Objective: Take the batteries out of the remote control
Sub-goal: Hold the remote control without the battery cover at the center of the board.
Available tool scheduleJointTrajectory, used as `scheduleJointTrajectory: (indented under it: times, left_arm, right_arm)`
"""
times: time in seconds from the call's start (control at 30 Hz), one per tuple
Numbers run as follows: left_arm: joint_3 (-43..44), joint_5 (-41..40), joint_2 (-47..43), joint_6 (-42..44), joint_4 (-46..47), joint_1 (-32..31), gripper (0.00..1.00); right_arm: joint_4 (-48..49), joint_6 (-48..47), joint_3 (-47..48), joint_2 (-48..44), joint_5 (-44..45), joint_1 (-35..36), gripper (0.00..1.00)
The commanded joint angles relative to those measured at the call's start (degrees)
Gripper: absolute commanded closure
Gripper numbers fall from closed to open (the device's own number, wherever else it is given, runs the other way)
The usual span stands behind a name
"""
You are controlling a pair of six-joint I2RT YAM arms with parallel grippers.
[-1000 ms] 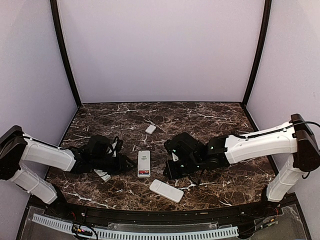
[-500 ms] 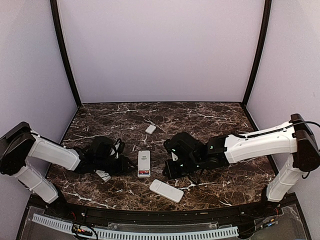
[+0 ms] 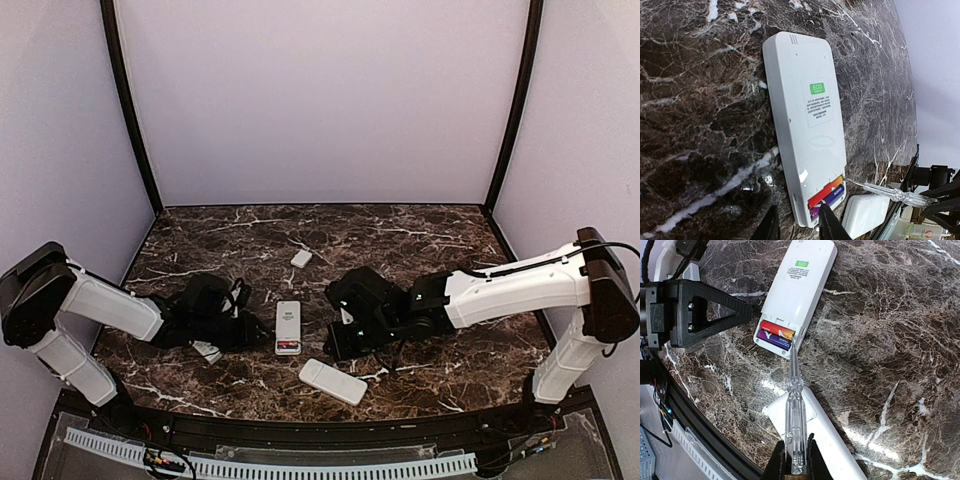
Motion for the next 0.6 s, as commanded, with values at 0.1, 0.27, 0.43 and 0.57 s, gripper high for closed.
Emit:
scheduleJointTrajectory:
  times: [0.1,0.27,0.43,0.57]
  left_arm:
    - [0.66,0.61,1.72,0.69,2.11,-0.22,0.74]
    - [0.76,1.36,3.27,0.54,3.57,-0.26,0.78]
    - [0.91,1.75,4.39,0.38,4.27,-0.25,0.81]
    - [0.99,2.13,5.17,0.23,4.69,-0.21,0.85]
  right_arm:
    - [-0.61,0.79,1.58,1.06,0.36,0.83,1.0]
    - [-0.47,1.31,1.65,1.43,0.03,0.88,1.0]
    - [-0.18,1.49,1.59,1.52,-0.19,0.83,1.0]
    - [-0.2,1.49,1.73,1.77,-0.34,0.86,1.0]
